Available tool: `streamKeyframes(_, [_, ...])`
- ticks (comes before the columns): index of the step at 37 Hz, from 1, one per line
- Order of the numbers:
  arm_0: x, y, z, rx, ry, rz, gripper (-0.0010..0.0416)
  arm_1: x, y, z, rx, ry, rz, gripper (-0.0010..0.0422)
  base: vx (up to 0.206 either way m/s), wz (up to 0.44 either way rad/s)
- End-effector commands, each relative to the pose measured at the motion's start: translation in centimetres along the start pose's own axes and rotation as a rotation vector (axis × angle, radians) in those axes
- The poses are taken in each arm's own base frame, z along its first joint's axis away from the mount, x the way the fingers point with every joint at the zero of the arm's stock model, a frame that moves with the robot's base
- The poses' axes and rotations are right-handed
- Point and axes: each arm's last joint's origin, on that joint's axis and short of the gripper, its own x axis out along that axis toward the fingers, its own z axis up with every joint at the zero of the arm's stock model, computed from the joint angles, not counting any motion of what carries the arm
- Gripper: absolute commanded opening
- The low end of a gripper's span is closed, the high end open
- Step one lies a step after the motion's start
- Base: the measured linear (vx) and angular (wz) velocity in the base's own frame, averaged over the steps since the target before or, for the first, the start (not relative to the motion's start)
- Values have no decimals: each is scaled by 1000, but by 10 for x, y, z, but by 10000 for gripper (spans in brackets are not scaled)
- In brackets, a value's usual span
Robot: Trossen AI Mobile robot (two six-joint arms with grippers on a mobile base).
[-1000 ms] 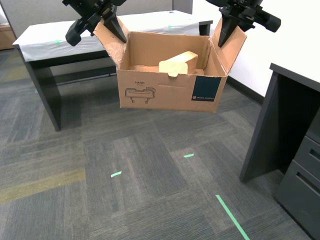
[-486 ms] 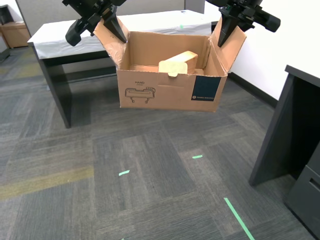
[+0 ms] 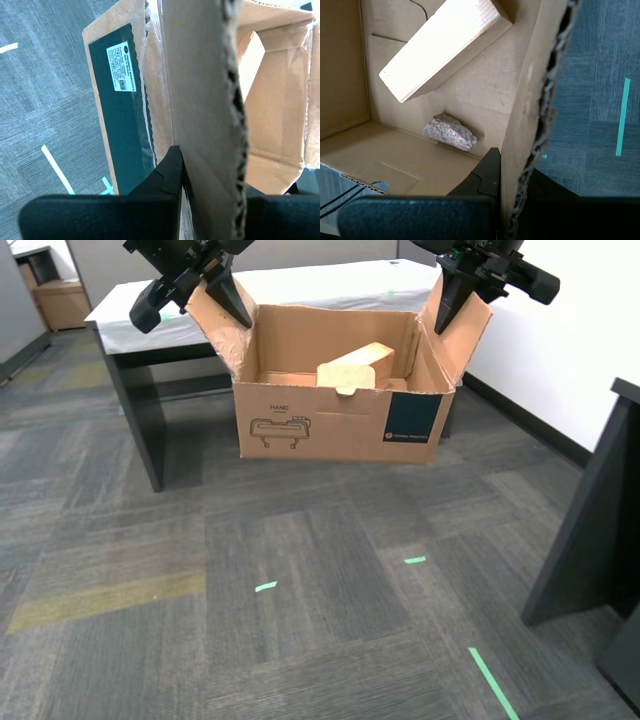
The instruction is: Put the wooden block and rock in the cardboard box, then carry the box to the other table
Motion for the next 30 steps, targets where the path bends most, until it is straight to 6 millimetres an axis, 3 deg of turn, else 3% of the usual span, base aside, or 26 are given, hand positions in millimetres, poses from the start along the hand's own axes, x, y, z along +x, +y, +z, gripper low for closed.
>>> streamKeyframes(1, [0,3,0,-9,-3,26,-1,0,-2,0,16,9,-25,-1,93,71])
streamKeyframes(30, [1,5,1,-9,-8,29,-1,0,-1,0,58,5,-21,-1,95,52])
